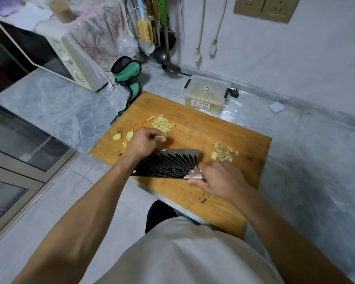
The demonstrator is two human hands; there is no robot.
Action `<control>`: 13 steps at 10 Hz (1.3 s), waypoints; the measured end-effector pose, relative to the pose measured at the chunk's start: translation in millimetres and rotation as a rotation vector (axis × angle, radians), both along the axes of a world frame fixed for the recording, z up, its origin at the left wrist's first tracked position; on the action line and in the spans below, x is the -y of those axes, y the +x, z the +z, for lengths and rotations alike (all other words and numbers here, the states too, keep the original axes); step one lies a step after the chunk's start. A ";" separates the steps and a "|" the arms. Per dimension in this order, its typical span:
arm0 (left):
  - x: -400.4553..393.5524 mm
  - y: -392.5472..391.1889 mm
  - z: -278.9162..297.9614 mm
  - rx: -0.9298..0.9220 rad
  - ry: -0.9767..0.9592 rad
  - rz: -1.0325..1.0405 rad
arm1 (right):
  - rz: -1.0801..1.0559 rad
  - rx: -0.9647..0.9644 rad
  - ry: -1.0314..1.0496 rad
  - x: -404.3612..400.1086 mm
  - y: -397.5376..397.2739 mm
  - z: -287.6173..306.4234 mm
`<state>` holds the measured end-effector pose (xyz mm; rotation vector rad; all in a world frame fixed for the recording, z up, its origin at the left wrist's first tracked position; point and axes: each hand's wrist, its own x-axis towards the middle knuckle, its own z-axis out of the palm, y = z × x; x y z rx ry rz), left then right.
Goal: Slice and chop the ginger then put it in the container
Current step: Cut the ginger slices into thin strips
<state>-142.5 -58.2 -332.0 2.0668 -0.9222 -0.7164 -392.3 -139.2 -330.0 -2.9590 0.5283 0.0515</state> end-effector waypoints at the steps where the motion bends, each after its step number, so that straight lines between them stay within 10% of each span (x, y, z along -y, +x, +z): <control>1: -4.6 4.6 4.1 0.024 -0.236 0.181 | -0.101 -0.015 0.035 2.7 -3.5 0.5; 5: -20.3 -28.6 -38.3 -0.297 -0.117 0.343 | -0.479 0.073 0.389 22.6 7.3 0.2; 7: -24.6 -23.9 -58.6 0.285 0.218 -0.320 | -0.527 0.115 0.496 23.4 11.2 1.9; 10: -9.5 8.4 -60.8 0.455 0.168 -0.578 | -0.559 0.137 0.590 34.5 21.7 3.2; 13: 39.1 42.9 -51.5 0.522 0.139 -0.259 | -0.594 0.162 0.571 52.5 34.5 12.8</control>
